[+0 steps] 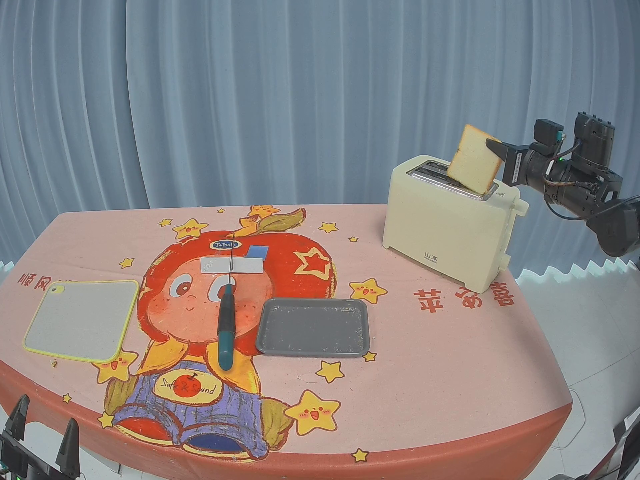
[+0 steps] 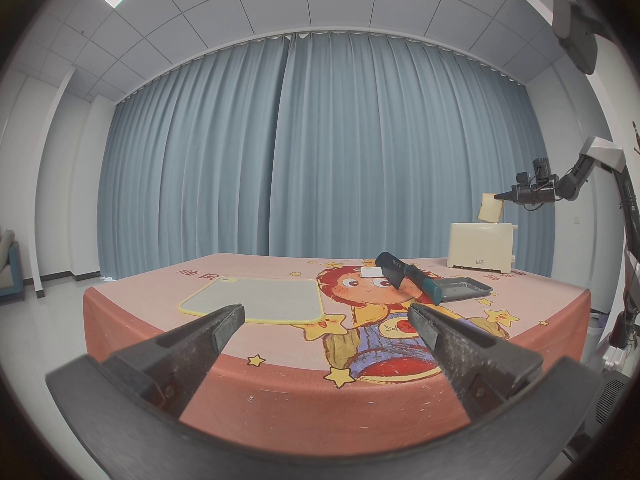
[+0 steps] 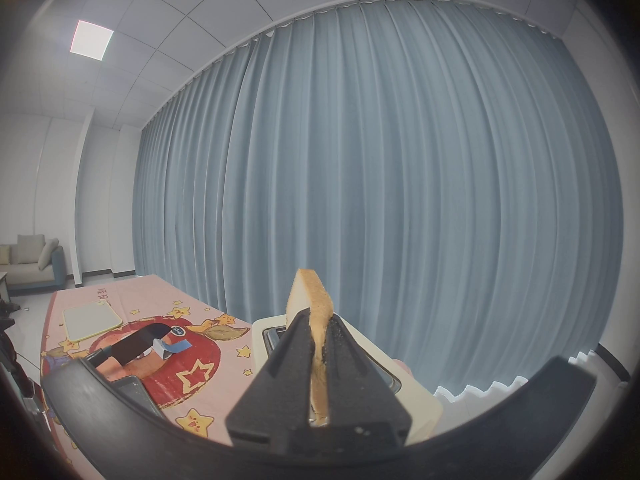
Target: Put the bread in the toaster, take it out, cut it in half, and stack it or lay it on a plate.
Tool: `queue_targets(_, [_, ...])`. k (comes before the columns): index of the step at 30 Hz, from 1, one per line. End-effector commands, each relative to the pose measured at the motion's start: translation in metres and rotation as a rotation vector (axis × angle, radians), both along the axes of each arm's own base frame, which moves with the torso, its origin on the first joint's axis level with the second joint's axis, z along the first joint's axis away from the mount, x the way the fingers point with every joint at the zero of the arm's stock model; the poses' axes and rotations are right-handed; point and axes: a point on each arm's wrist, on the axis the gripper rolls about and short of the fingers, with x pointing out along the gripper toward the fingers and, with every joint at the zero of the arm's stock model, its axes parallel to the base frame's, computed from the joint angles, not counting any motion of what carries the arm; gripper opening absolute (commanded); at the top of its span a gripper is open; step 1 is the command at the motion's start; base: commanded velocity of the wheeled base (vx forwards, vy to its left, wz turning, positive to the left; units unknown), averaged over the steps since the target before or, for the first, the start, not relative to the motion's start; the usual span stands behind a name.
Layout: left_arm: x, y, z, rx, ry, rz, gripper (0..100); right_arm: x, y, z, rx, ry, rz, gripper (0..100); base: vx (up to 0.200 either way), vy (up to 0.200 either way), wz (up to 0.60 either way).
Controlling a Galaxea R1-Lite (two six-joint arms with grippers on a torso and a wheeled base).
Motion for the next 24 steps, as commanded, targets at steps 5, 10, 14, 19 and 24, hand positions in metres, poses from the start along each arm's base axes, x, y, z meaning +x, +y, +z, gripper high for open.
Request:
queue_targets(5, [0.001,0.000,-0.005,0.000,0.016,0.001,100,-0.025,-0.002,0.012,0.020,-0.017,0.007,0,0.000,0.000,0.00])
queue_targets(10, [0.001,0.000,-0.005,0.000,0.014,0.001,100,-0.039,-0.005,0.018,0.025,-0.029,0.008,0,0.000,0.000,0.00])
queue_targets(14, [0.001,0.000,-0.005,0.000,0.016,0.001,100,-0.052,-0.007,0.021,0.036,-0.031,0.011,0,0.000,0.000,0.00])
queue_targets(19, [0.001,0.000,-0.005,0.000,0.016,0.001,100,-0.081,-0.001,0.015,0.042,-0.004,0.049,0,0.000,0.000,0.00])
queue_targets(24, [0.001,0.000,-0.005,0.000,0.014,0.001,100,-0.105,-0.001,0.005,0.037,0.024,0.071,0,0.000,0.000,0.00])
